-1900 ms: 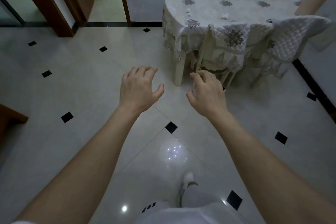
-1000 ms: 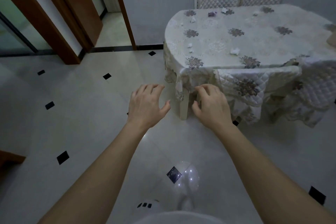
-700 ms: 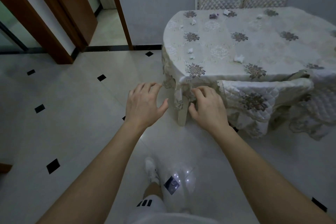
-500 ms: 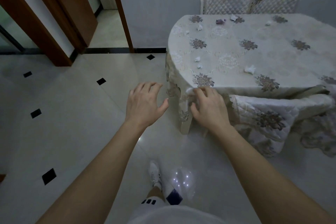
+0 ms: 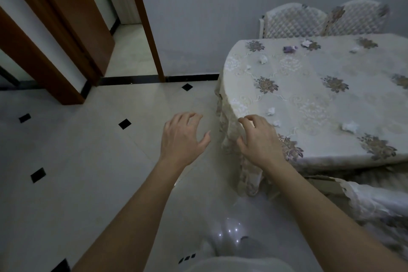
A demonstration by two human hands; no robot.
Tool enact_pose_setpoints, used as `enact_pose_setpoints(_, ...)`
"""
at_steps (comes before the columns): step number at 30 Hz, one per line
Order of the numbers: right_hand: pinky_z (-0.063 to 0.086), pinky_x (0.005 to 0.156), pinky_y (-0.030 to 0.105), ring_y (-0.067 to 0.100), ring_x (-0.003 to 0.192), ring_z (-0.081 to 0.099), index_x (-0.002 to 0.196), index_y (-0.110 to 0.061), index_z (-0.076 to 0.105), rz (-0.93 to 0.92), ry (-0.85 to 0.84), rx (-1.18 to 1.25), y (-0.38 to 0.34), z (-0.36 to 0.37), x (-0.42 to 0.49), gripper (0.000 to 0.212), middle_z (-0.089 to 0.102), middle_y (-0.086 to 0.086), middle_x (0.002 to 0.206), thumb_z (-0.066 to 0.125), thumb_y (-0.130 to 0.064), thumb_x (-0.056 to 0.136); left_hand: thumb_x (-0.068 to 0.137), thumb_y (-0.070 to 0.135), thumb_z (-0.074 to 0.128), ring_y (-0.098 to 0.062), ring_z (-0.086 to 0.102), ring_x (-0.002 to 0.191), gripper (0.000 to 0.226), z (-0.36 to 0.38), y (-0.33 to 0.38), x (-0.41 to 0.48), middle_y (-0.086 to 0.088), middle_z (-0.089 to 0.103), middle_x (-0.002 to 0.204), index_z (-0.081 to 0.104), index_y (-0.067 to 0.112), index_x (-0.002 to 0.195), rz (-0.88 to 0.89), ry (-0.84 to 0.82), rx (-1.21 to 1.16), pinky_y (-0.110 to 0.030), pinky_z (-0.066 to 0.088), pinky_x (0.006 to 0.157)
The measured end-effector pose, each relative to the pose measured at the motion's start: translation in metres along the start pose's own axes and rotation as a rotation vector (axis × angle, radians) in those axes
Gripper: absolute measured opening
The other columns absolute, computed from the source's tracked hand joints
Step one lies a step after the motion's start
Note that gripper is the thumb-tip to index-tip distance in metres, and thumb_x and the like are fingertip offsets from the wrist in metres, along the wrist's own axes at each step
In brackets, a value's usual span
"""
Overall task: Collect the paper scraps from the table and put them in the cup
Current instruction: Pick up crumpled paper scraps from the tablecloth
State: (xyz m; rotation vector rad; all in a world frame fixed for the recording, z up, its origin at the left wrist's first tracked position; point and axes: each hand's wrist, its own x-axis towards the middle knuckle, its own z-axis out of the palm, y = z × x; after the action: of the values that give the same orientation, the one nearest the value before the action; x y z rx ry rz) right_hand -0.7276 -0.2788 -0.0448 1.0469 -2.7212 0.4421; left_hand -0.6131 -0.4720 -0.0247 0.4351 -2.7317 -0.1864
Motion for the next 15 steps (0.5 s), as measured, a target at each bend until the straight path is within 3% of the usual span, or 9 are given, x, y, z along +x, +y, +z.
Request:
enact_pose_setpoints(7,0.048,0.084,0.043,0.033,0.103,0.058,0.117,-0.008,0.063,0.042,-0.074,-0.004,0.009,0.039,0.055,0.043,0.062,0.013,0.115,0.062,-0.022,0.076,0.085,0.053,0.044,-0.02,0.053,0.113,0.054,0.031,-0.043,0.063,0.0,0.061,0.123,0.056,0.02,0.126,0.025,-0.029,-0.026,-0.04,0.044,0.09)
enact_pose_setpoints(15,0.05,0.084,0.045,0.033,0.104,0.059,0.117,-0.01,0.062,0.125,-0.019,0.017,0.054,0.073,0.14,0.041,0.063,0.013,0.115,0.06,-0.024,0.079,0.084,0.05,0.049,-0.02,0.053,0.111,0.049,0.087,-0.047,0.175,0.001,0.061,0.12,0.058,0.02,0.122,0.126,-0.074,-0.067,-0.038,0.044,0.088)
